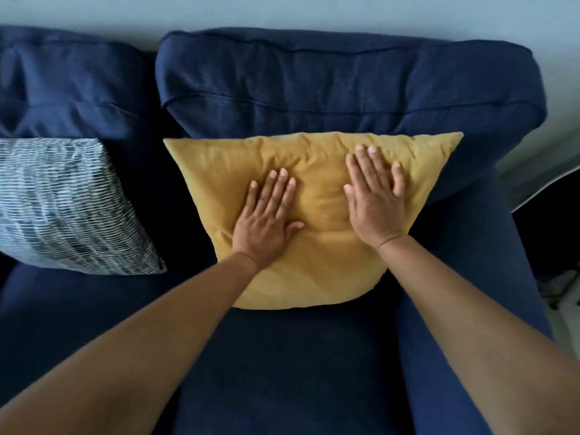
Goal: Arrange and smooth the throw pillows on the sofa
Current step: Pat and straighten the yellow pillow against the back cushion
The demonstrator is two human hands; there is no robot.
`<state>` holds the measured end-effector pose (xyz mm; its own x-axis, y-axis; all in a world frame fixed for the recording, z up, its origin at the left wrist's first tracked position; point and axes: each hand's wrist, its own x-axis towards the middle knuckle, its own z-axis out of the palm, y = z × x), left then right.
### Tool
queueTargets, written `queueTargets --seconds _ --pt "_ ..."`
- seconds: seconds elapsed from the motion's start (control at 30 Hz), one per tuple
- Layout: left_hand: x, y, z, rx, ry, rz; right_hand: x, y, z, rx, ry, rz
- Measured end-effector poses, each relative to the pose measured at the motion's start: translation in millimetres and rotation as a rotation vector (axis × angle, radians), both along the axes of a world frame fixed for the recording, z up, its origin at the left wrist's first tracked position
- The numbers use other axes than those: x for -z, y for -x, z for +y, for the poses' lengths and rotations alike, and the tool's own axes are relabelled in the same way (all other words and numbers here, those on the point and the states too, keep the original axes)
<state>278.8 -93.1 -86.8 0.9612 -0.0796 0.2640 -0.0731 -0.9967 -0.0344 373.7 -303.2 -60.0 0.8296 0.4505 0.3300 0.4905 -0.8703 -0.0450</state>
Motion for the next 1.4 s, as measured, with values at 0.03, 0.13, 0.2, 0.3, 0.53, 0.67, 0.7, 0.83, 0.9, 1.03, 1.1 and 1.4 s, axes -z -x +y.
queueTargets --seconds 0.03,0.13,0.2,0.3,0.53,0.67,0.7,0.83,0.9,1.03,1.1,1.4 --pt "-2 -11 9 -0.032 -0.006 0.009 0 -8 -8 0.075 0.009 0.019" --pt "-11 -36 20 -0.137 0.032 0.012 -6 -14 -9 0.344 -0.111 0.036" --pt "-12 -40 21 -0.190 0.072 0.027 -11 -1 14 0.257 -0.183 -0.041" --pt "-12 -37 20 -0.202 0.076 0.057 1 37 54 -0.207 -0.013 -0.157" --pt "-4 -35 41 -0.212 0.093 0.015 27 -3 -5 0.077 0.103 -0.028" --pt "-12 -34 40 -0.321 0.171 -0.064 29 -9 -17 0.206 0.069 -0.018" --pt "-14 -30 31 -0.339 0.204 -0.141 30 -7 -14 0.210 0.061 -0.020" --pt "9 13 -49 -0.014 0.291 -0.264 39 -2 -5 0.240 0.023 -0.004" --pt "38 37 -76 0.121 0.195 -0.177 42 -4 -4 0.230 0.017 -0.025" --pt "80 35 -36 0.100 -0.009 -0.138 47 -13 -13 0.215 0.005 -0.091" --pt "88 26 -1 0.070 -0.080 -0.129 49 -12 -12 0.219 -0.008 -0.107" --pt "82 25 28 -0.002 -0.086 -0.129 42 49 53 -0.060 -0.186 -0.286"
